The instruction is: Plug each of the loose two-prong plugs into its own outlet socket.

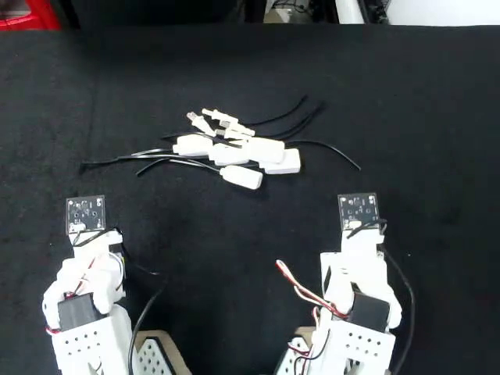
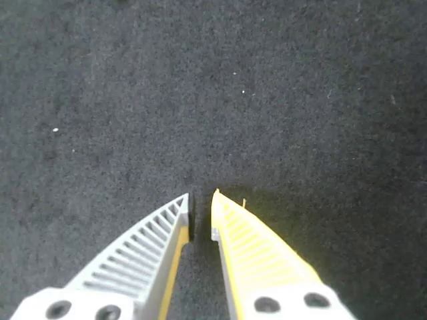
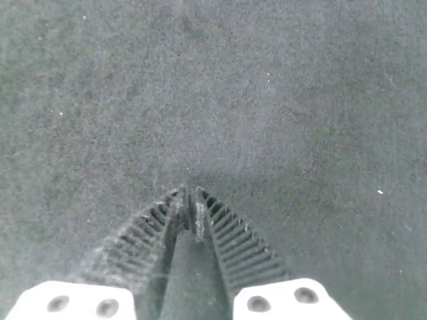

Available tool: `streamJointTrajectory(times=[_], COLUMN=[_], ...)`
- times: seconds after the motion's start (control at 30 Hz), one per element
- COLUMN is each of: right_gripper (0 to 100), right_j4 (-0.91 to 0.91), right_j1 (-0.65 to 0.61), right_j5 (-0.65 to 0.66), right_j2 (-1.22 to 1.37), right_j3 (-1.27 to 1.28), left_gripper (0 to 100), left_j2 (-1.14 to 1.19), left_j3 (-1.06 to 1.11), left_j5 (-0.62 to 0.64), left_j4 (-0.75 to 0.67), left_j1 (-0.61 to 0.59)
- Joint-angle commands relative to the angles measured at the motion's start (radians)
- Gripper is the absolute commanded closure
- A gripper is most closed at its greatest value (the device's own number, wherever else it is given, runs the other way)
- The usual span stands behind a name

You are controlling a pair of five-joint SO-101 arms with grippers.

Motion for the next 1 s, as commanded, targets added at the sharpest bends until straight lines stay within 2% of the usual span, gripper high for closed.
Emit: streamJointTrajectory(times=[0.0,0.63,0.97], right_gripper=[98.0,98.0,97.7], right_j4=[0.005,0.005,0.005], right_j1=[0.018,0.018,0.003], right_j5=[-0.003,-0.003,-0.003], right_j2=[-0.033,-0.033,-0.035], right_j3=[-0.002,-0.002,-0.002], left_gripper=[93,93,93], left_j2=[-0.006,-0.006,-0.006], left_j3=[0.019,0.019,0.019], left_j5=[-0.005,-0.005,0.0], left_j4=[0.006,0.002,0.005], left_j1=[-0.008,0.019,0.41])
